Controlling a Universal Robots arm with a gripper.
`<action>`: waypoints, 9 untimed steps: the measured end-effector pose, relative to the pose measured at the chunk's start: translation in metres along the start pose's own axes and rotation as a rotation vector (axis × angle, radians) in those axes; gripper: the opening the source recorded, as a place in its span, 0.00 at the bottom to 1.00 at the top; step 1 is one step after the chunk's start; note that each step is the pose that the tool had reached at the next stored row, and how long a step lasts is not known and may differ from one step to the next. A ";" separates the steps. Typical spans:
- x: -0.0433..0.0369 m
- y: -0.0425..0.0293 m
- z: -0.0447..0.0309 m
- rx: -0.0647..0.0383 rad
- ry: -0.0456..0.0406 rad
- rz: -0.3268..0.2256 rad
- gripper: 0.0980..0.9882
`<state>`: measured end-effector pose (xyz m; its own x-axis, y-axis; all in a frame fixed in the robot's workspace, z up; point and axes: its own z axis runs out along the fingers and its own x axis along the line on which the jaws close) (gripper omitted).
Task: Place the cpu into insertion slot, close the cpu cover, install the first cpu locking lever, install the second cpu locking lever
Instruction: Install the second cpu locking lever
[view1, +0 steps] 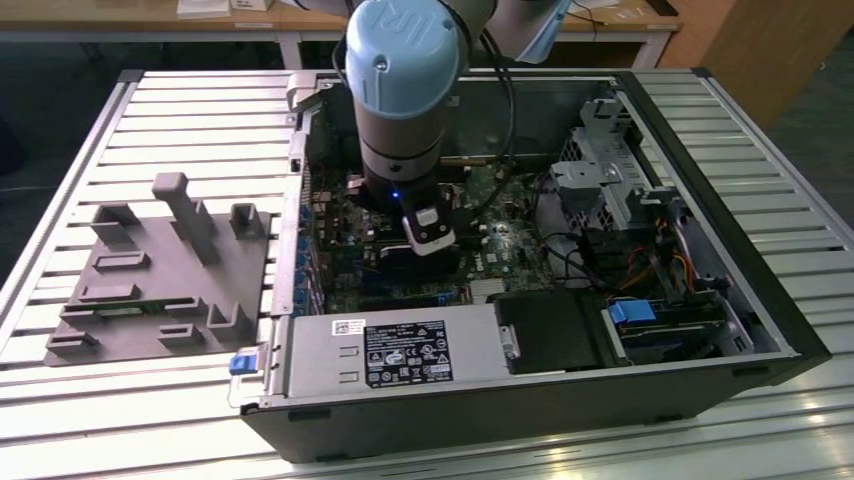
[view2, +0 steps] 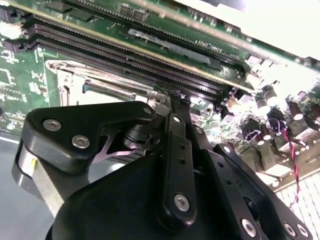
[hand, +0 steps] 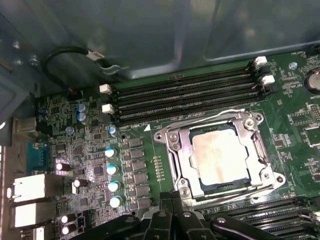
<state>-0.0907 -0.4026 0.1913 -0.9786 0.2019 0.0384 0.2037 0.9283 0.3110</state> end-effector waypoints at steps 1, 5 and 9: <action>0.0001 0.0004 -0.0016 0.000 -0.0001 0.000 0.00; 0.0005 0.0032 -0.0103 0.001 -0.0007 0.000 0.00; 0.0009 0.0069 -0.0216 0.000 -0.0018 -0.001 0.00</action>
<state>-0.0908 -0.4028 0.2140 -0.9787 0.2020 0.0365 0.2032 0.9285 0.3108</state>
